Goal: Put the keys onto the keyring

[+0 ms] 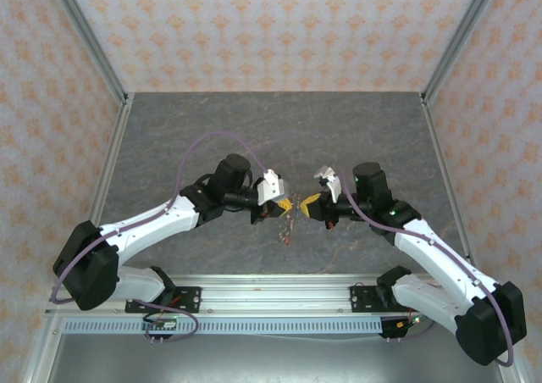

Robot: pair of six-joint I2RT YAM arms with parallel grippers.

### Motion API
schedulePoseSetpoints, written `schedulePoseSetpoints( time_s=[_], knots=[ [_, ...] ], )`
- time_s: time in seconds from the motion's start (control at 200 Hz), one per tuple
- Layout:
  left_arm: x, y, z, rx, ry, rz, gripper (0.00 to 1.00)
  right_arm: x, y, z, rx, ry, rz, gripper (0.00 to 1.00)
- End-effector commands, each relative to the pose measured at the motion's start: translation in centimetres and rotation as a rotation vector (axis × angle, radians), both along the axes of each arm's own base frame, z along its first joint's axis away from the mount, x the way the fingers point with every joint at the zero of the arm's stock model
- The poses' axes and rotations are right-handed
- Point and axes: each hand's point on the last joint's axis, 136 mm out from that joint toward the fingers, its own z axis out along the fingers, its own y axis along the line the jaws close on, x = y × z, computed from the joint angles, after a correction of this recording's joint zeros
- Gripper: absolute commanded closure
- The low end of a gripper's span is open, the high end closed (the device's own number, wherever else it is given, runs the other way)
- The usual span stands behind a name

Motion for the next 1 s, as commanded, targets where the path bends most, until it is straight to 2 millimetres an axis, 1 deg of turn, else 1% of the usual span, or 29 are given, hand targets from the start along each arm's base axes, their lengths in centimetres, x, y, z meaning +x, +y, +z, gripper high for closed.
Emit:
schedulePoseSetpoints(
  time_s=[0.0,0.125,0.26,0.39,0.485,0.596,0.646,0.671,0.746,0.796,0.871,0.996],
  knots=[
    [0.4,-0.4,1.4,-0.015,-0.039,-0.006,1.00,0.3,0.4,1.7,0.038,-0.025,0.016,1.00],
    [0.6,-0.3,1.3,-0.006,-0.042,0.010,1.00,0.4,0.3,0.9,0.024,-0.017,0.006,1.00],
    [0.7,-0.1,1.3,0.005,-0.046,0.021,1.00,0.0,0.3,0.2,0.016,0.022,0.013,1.00],
    [0.7,-0.1,1.2,0.012,-0.040,0.015,1.00,-0.3,0.5,0.1,0.018,0.034,0.024,1.00],
    [0.6,-0.2,1.7,-0.004,-0.044,0.006,1.00,0.0,0.7,0.0,0.021,0.035,0.012,1.00],
    [0.5,-0.4,2.2,-0.012,-0.044,-0.003,1.00,0.5,0.5,-0.7,-0.007,0.032,-0.019,0.95],
    [0.5,-0.3,2.1,-0.002,-0.042,-0.002,1.00,0.4,0.3,-1.1,-0.021,0.023,-0.019,0.93],
    [0.5,-0.3,2.1,0.001,-0.044,-0.003,1.00,0.4,0.2,-1.1,-0.027,0.014,-0.021,0.91],
    [0.3,-0.2,2.1,0.010,-0.049,-0.008,1.00,0.5,-0.2,-1.2,-0.038,-0.010,-0.039,0.89],
    [0.2,-0.1,2.2,0.015,-0.050,-0.013,1.00,0.6,-0.3,-0.8,-0.040,-0.033,-0.044,0.86],
    [0.0,0.0,2.2,0.021,-0.053,-0.021,1.00,0.5,-0.5,-0.5,-0.047,-0.064,-0.043,0.85],
    [-0.2,0.0,2.3,0.036,-0.053,-0.033,1.00,0.8,-0.6,0.5,-0.036,-0.125,-0.050,0.78]
  ],
)
